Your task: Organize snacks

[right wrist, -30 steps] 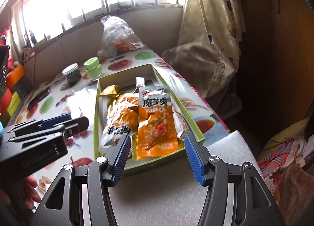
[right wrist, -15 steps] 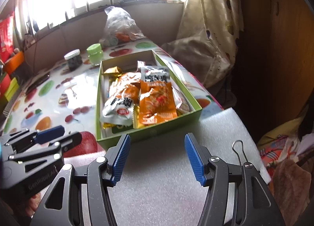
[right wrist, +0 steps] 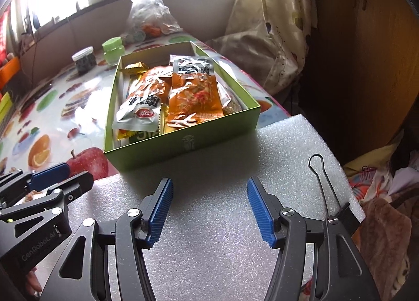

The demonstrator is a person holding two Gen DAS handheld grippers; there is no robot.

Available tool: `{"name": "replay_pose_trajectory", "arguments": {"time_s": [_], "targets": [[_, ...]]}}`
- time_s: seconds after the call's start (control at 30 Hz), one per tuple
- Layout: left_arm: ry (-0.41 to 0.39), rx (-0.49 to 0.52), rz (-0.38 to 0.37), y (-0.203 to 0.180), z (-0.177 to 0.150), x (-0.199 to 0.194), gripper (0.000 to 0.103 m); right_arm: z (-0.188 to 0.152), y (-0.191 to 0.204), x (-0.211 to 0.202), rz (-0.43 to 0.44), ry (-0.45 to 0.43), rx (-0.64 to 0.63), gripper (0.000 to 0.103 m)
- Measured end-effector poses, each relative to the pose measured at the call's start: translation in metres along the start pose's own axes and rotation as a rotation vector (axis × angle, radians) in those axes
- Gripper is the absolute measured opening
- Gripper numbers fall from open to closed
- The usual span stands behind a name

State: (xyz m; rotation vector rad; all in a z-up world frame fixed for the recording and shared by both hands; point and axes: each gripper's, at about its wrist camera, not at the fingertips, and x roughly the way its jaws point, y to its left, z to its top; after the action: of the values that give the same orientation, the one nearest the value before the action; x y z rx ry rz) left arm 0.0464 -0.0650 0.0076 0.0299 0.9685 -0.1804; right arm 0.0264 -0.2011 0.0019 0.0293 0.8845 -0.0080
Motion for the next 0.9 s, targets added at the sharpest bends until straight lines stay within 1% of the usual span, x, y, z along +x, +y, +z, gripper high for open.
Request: {"name": "replay_pose_trajectory", "arguments": {"time_s": [0.27,0.47,0.9], "targets": [[-0.023,-0.044,-0.024,0.0059,-0.0035,-0.0005,0.042,-0.0026,-0.0001,0.0000,-0.004,-0.021,0.006,0.060],[-0.041,-0.046,-0.025,0.0061,-0.0050,-0.0007,0.042,-0.0052,0.0005,-0.0007,-0.011,-0.033,0.007,0.060],[-0.050,-0.053,-0.030,0.0076,-0.0066,-0.0019,0.042,-0.0061,0.0009,-0.0010,-0.018,-0.041,0.011,0.061]]}}
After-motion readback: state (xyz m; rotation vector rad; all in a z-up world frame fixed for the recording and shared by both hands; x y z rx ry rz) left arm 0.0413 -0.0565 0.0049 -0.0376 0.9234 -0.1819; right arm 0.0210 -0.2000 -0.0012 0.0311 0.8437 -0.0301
